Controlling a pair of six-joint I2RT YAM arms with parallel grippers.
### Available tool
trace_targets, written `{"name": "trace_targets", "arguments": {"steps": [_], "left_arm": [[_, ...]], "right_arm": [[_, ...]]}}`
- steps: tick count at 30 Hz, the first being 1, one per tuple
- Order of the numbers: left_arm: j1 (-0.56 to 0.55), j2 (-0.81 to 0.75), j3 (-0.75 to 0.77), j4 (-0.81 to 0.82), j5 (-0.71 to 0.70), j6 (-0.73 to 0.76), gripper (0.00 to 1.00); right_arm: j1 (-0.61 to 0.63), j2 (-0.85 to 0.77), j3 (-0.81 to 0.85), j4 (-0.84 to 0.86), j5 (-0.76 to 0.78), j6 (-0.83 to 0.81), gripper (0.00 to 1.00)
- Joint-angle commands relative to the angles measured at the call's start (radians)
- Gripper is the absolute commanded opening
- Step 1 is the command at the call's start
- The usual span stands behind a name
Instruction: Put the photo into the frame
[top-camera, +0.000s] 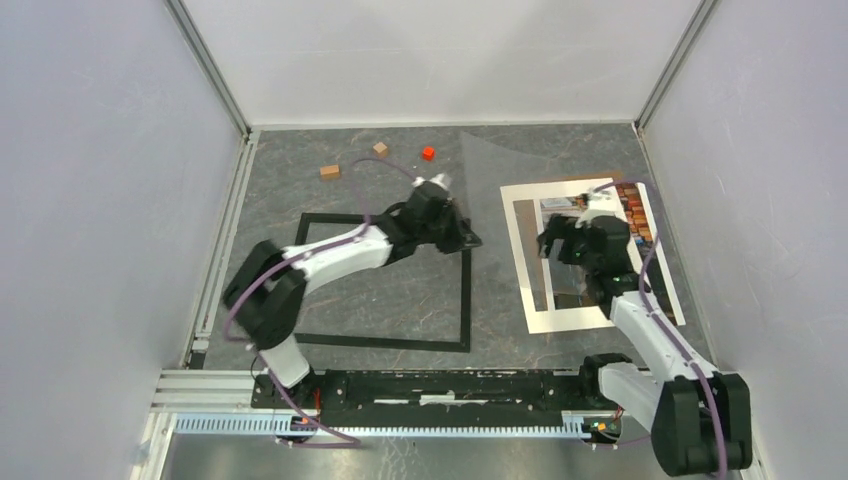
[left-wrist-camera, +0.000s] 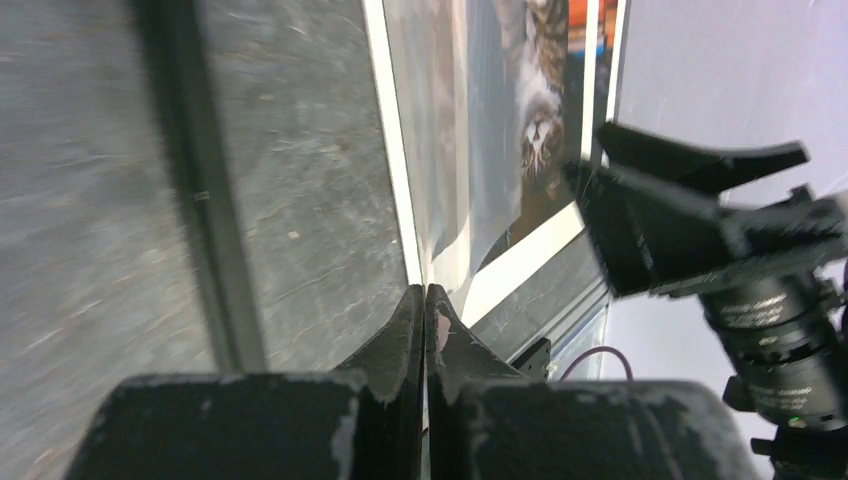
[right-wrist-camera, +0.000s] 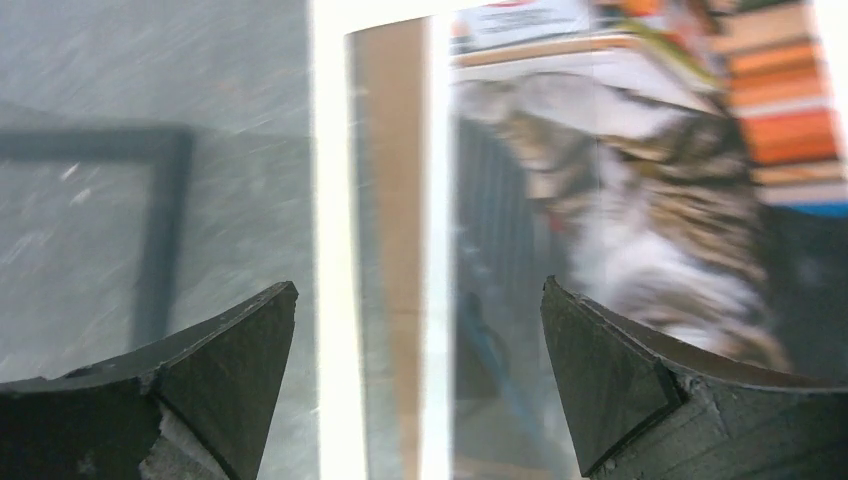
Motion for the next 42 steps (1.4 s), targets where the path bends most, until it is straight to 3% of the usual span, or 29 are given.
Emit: {"name": "trace_targets", "arguments": {"steps": [1,9,13,17,20,25,34,40,42], "left_arm": [[0.091,-0.208,-0.169,-0.039,-0.053,0.028,0.02],[0.176,-0.639,-0.492,-0.057,-0.260,-0.076,0.02],[0.183,-0.831,-0.616,-0.034,-0.348,-0.141,0.02],[0.182,-0.943,-0.722,-0.019,-0.429,-0.282,0.02],[0.184,-0.964,-0.789,0.120,-0.391,-0.344,0.02],[0.184,-0.964,-0.779,0.123,-0.311,-0.353,0.02],[0.184,-0.988,-0.883,0.263,-0.197,-0.459,0.02],[0.184,-1.009,-0.912,0.318,-0.134,-0.487,0.02],[0.184,-1.014,-0.922,0.325,-0.126,-0.496,0.02]], "right_arm": [[0.196,-0.024,0.090,-0.195,0.100,-0.061,0.98],[0.517,0.014,0.222,-0.315,0.179,0.070,0.98],[0.527,-0.068,0.117,-0.181,0.075,0.259,0.98],[0.549,-0.123,-0.021,0.002,0.075,0.501,0.98],[0.586,-0.127,-0.163,0.235,0.072,0.701,0.98],[0.614,-0.052,-0.270,0.465,0.069,0.889,0.98],[0.631,0.128,-0.305,0.724,0.058,1.042,0.98],[0.638,0.240,-0.311,0.878,0.059,1.140,0.90],[0.646,0.262,-0.321,0.926,0.080,1.174,0.83]]}}
